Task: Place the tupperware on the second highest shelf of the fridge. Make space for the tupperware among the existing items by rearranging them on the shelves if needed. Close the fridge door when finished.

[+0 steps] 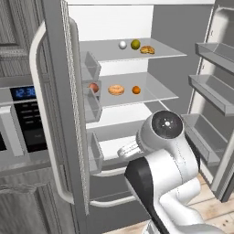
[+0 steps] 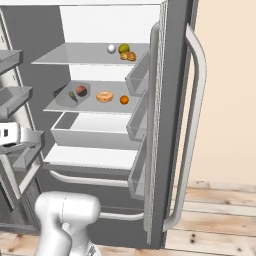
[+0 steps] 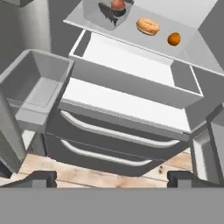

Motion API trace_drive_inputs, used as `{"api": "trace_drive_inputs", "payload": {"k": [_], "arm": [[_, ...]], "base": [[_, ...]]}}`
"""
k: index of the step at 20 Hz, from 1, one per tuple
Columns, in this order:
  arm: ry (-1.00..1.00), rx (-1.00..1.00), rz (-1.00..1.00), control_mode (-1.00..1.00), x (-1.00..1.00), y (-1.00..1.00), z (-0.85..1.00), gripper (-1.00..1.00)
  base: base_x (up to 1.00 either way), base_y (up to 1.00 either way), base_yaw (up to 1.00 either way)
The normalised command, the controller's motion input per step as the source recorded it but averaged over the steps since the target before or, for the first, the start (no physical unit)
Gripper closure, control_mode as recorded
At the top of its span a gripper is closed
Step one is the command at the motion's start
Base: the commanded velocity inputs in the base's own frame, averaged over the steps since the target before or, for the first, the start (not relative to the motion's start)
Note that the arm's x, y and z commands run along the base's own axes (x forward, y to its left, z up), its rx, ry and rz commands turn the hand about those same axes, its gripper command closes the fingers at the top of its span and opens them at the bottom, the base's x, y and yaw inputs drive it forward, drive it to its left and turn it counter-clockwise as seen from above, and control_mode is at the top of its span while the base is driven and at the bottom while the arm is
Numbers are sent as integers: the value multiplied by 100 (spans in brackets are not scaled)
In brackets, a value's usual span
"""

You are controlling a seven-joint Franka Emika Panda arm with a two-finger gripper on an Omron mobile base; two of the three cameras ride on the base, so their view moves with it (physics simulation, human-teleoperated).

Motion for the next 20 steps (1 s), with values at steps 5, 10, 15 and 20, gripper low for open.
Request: {"api": "trace_drive_inputs", "payload": {"k": [5,10,15,20], "arm": [[3,-20,21,-100,-32,72,0,-100],[3,-32,13,-100,0,100,-12,-100],[0,-30,5,-100,0,89,-26,-100],[0,-28,1,-100,7,71,-52,-100]], "base": [[0,0,0],[0,0,0],[0,0,0],[0,0,0]]}}
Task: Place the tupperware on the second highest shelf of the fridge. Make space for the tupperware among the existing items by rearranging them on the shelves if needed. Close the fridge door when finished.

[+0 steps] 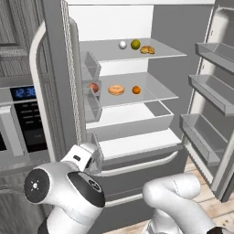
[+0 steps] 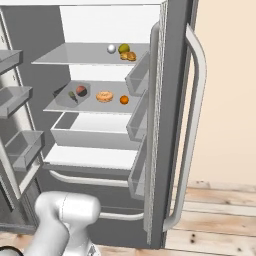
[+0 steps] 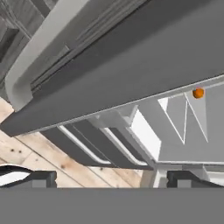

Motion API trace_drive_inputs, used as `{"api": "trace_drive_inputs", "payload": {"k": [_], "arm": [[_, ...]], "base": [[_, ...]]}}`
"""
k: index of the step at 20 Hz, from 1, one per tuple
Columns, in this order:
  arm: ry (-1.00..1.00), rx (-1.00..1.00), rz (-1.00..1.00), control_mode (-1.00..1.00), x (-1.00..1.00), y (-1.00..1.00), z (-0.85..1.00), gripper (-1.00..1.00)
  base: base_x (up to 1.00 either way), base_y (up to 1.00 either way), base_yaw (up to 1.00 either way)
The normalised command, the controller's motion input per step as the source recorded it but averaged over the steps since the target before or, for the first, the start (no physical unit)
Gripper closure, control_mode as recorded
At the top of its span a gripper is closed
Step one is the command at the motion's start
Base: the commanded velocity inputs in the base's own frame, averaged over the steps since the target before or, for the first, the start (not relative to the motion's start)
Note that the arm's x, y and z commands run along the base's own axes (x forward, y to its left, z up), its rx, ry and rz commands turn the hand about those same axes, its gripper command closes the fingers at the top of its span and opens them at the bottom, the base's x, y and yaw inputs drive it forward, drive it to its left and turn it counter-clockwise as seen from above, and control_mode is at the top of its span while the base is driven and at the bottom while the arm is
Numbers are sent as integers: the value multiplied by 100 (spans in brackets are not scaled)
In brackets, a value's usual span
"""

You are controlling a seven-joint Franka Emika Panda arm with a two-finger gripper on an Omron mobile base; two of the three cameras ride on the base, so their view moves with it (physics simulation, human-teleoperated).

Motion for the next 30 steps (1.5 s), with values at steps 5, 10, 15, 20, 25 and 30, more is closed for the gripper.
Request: {"api": "trace_drive_inputs", "payload": {"k": [5,10,15,20,25,30], "arm": [[0,-27,0,-100,23,69,-59,-100],[0,-27,0,-100,35,77,-51,-100],[0,-27,0,-100,45,89,-43,-100],[0,-25,0,-100,27,84,-42,-100],[0,-17,-2,-100,17,42,-29,-100],[0,-12,-17,-100,58,-3,-20,-100]], "base": [[0,0,0],[0,0,0],[0,0,0],[0,0,0],[0,0,0],[0,0,0]]}}
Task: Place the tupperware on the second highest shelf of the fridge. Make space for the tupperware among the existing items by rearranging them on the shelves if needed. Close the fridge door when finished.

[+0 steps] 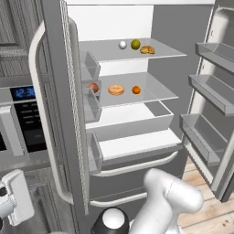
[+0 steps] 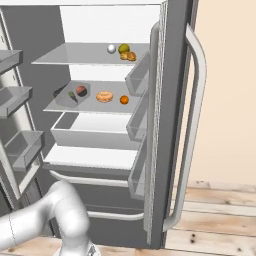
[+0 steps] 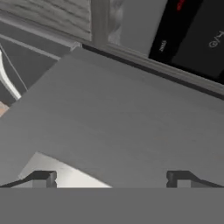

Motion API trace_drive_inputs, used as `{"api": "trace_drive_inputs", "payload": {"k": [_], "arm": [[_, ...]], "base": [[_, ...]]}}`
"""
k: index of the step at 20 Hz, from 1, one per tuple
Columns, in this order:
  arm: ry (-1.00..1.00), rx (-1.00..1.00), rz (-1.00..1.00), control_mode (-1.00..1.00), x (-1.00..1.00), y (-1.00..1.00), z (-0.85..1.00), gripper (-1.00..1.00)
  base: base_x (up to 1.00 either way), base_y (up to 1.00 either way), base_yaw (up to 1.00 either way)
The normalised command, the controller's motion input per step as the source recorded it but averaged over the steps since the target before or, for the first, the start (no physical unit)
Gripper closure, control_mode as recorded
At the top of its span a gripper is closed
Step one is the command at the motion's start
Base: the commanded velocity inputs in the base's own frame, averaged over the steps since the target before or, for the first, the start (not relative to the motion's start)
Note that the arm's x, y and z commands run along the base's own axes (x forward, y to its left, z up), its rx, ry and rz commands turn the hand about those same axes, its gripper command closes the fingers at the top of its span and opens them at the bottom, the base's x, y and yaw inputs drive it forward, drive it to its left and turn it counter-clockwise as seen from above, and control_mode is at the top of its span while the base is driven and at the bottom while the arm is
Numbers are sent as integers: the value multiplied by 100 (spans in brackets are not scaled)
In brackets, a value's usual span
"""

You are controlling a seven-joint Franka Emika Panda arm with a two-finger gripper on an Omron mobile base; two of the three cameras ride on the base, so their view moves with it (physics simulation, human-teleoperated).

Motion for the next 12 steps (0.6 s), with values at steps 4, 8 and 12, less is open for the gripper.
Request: {"api": "trace_drive_inputs", "payload": {"k": [4,8,12], "arm": [[5,-14,-26,-100,55,-14,-21,-100],[2,-12,-20,-100,49,-42,-2,-100],[0,-10,-15,-100,-12,-96,-7,-100]], "base": [[0,0,0],[0,0,0],[0,0,0]]}}
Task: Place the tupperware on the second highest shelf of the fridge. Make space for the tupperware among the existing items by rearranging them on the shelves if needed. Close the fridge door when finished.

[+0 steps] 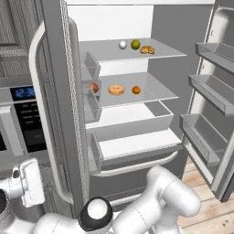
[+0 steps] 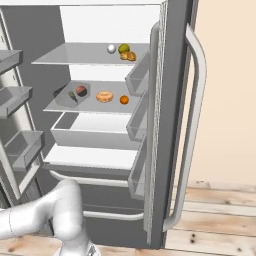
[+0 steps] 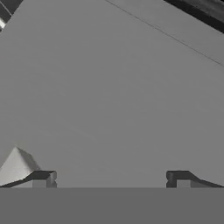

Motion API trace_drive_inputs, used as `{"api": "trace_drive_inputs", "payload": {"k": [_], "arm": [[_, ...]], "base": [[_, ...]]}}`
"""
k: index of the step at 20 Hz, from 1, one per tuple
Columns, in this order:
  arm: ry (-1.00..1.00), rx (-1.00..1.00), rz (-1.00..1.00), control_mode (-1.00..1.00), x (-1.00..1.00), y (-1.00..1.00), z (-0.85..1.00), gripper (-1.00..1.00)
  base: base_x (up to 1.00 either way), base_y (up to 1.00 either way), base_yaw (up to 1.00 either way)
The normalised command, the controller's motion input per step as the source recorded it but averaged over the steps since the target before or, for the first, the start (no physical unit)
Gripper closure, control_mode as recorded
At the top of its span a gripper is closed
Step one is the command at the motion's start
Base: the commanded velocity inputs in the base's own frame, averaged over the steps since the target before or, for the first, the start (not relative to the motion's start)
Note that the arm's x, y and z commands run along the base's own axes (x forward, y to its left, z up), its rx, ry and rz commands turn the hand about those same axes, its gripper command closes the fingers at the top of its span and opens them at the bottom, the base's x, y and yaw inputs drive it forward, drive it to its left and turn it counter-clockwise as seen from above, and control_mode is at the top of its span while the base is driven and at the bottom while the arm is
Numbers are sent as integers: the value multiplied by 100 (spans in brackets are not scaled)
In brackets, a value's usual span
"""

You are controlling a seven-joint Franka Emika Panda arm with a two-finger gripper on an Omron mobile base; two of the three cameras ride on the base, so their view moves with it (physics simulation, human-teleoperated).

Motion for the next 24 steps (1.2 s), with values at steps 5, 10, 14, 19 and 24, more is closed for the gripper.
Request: {"api": "trace_drive_inputs", "payload": {"k": [5,10,14,19,24], "arm": [[0,-7,-11,-100,-9,-100,-3,-100],[-5,-7,0,-100,0,-99,5,-100],[-10,-9,0,-100,0,-86,35,-100],[-9,-6,0,-100,0,-74,56,-100],[-3,-2,1,-100,2,-68,44,-100]], "base": [[0,0,0],[0,0,0],[0,0,0],[0,0,0],[0,0,0]]}}
